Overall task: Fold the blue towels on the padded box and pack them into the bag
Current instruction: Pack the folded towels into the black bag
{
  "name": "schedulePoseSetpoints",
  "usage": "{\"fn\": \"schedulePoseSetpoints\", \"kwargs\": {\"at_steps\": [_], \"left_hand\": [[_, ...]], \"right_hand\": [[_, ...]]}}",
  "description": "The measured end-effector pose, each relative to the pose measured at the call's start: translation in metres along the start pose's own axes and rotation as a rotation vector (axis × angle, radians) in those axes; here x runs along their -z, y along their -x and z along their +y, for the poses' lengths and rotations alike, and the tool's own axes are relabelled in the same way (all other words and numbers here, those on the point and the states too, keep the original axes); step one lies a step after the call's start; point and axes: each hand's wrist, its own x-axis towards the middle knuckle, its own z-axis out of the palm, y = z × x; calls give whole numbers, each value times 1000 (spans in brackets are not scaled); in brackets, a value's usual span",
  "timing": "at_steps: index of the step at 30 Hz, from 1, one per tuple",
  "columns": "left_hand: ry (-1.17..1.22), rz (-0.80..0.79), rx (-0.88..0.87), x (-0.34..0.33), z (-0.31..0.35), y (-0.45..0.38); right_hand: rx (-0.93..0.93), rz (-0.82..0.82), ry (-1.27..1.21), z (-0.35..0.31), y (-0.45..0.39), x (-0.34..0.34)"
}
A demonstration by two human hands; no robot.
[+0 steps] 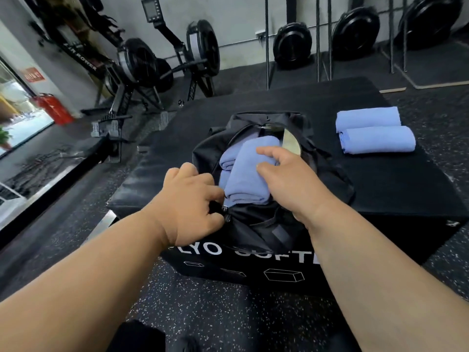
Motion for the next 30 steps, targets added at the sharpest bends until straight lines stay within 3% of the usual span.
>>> {"fn": "schedulePoseSetpoints", "kwargs": {"at_steps": [5, 11, 20, 30], "left_hand": [[-13, 84, -10, 3, -4, 16], [-12, 105, 23, 11, -9, 22], [-53, -16, 147, 2, -27, 27], [-148, 130, 186, -3, -36, 22]], "right_hand": [[-32, -23, -5, -11, -5, -20], [-13, -155, 159, -10, -8, -40], [-44, -276, 195, 1, -16, -58], [-58, -219, 133, 5, -18, -68]]}}
